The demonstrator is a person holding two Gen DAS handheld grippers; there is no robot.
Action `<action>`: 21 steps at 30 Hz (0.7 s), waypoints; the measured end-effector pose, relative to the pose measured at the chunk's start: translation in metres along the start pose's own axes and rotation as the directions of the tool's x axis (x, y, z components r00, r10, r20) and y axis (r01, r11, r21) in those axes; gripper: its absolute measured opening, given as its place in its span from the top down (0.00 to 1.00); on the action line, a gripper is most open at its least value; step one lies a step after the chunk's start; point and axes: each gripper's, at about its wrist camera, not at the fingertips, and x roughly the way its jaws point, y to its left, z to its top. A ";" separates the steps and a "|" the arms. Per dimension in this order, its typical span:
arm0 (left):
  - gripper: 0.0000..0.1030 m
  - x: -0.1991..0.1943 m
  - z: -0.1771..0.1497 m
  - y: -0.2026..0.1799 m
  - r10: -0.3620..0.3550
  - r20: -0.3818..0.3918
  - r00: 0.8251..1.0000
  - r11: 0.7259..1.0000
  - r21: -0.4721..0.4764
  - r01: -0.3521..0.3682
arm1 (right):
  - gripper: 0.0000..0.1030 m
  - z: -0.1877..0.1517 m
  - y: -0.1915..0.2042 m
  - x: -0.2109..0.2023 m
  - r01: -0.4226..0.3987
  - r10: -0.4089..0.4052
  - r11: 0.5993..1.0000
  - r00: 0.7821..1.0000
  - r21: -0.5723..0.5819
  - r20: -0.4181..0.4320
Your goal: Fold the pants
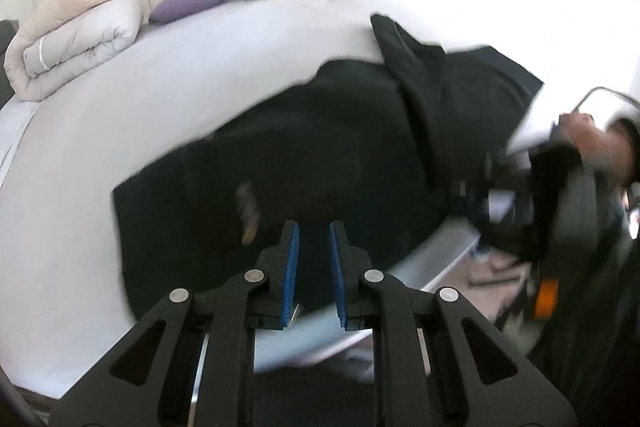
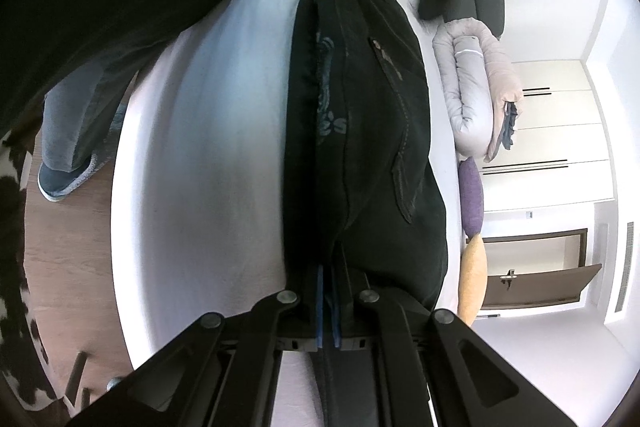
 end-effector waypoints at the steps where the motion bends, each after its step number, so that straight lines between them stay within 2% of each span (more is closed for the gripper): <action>1: 0.85 0.010 0.006 -0.004 0.012 -0.001 1.000 1.000 -0.009 -0.012 | 0.93 0.000 0.001 0.000 0.005 -0.005 1.000 1.000 0.000 0.000; 2: 0.85 0.024 0.012 -0.008 0.014 -0.006 1.000 1.000 -0.027 -0.014 | 0.93 -0.001 0.001 -0.001 0.011 -0.011 1.000 1.000 0.004 0.000; 4: 0.85 0.056 0.015 -0.013 -0.026 -0.057 0.998 0.997 -0.076 0.021 | 0.93 -0.002 0.001 -0.001 0.017 -0.017 1.000 1.000 0.015 0.004; 6: 0.85 0.091 0.006 -0.013 -0.009 -0.143 0.990 0.992 -0.127 -0.009 | 0.93 -0.003 0.001 -0.002 0.023 -0.024 0.999 1.000 0.034 0.006; 10: 0.86 0.091 -0.001 -0.003 -0.042 -0.098 0.994 0.968 -0.251 0.016 | 0.91 -0.006 -0.004 -0.005 0.019 -0.020 0.996 1.000 0.087 0.017; 12: 0.86 0.094 -0.001 -0.005 -0.041 -0.099 0.994 0.966 -0.259 0.014 | 0.84 -0.010 -0.013 -0.011 -0.016 0.012 0.991 0.999 0.133 0.031; 13: 0.86 0.094 0.001 -0.007 -0.037 -0.102 0.994 0.966 -0.258 0.010 | 0.70 -0.013 -0.021 -0.015 -0.040 0.033 0.984 0.999 0.173 0.042; 15: 0.86 0.096 0.003 -0.009 -0.033 -0.108 0.994 0.965 -0.263 0.003 | 0.25 -0.026 -0.052 -0.024 -0.136 0.114 0.941 0.990 0.311 0.088; 16: 0.86 0.097 0.005 -0.009 -0.035 -0.109 0.993 0.964 -0.267 0.004 | 0.20 -0.035 -0.070 -0.029 -0.214 0.175 0.896 0.976 0.388 0.133; 17: 0.86 0.098 0.007 -0.009 -0.038 -0.109 0.993 0.962 -0.272 0.007 | 0.20 -0.052 -0.097 -0.031 -0.288 0.219 0.815 0.956 0.502 0.194; 18: 0.86 0.097 0.000 -0.007 -0.043 -0.103 0.994 0.960 -0.280 0.013 | 0.20 -0.066 -0.118 -0.028 -0.325 0.238 0.740 0.945 0.588 0.223; 19: 0.86 0.096 -0.001 -0.005 -0.048 -0.098 0.994 0.958 -0.288 0.018 | 0.20 -0.085 -0.141 -0.021 -0.362 0.257 0.639 0.932 0.679 0.255; 21: 0.86 0.096 -0.005 -0.001 -0.056 -0.088 0.995 0.953 -0.302 0.027 | 0.28 -0.148 -0.195 0.009 -0.404 0.258 0.320 0.908 0.857 0.331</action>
